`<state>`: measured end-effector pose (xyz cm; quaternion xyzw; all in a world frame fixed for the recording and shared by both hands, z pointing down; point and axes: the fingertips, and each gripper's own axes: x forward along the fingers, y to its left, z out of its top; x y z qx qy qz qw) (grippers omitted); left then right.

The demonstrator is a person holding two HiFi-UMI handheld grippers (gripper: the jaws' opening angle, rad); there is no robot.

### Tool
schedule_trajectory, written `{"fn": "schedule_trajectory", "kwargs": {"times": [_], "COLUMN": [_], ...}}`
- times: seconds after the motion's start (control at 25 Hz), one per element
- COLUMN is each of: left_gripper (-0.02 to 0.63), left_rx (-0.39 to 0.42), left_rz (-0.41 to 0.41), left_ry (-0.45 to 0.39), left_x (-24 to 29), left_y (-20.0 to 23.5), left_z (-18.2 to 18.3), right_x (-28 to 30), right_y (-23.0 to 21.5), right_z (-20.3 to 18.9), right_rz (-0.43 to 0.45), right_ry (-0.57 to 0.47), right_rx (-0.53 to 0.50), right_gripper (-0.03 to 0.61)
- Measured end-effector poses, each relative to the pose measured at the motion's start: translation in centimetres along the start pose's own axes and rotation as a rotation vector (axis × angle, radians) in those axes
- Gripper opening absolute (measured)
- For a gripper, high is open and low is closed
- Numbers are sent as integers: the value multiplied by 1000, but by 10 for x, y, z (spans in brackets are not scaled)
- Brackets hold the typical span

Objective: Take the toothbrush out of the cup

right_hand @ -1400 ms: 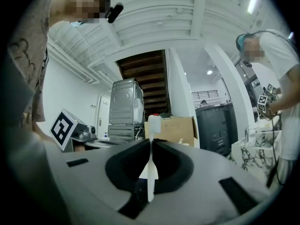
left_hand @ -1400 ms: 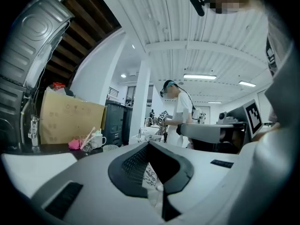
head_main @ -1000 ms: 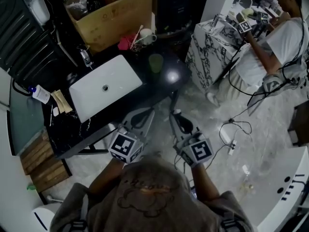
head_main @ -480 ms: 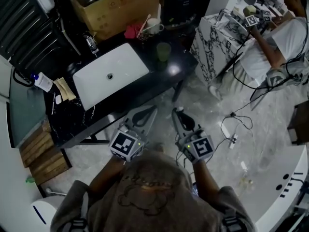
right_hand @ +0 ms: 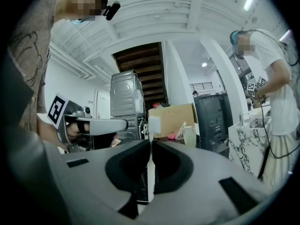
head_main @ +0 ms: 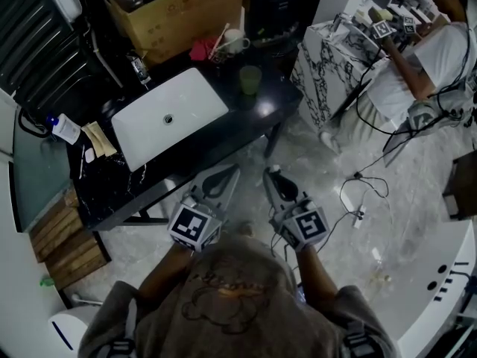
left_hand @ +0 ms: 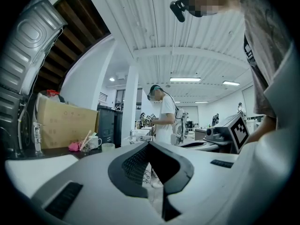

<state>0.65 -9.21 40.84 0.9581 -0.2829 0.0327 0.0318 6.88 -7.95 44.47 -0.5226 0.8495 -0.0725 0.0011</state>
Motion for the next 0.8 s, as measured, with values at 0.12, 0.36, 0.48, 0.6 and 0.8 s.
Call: {"fn": "schedule_trajectory", "kwargs": {"times": [0.12,0.36,0.48,0.6,0.8], "left_gripper": [2,2,1,2,2], "left_rx": [-10,15,10,14,10], "left_rz": [6,6,4,3,17], "left_ry": [-5,-12,-6,-15,-1], "left_x": [-2,-2,-1,0,-5], "left_y": [4,12,15,18,21], "left_z": [-1,-5,-5,-3,-4], "right_x": [1,7,11,15,20], "right_y": [1,-1,0,2,12], "right_z": [0,1,5,8,6], "right_rz": [-3,-12,-7,-1,17], "right_ry": [2,5,3,0,10], "right_rx": [-2,6,0,-4,8], "right_gripper": [15,15,15,15,15]}}
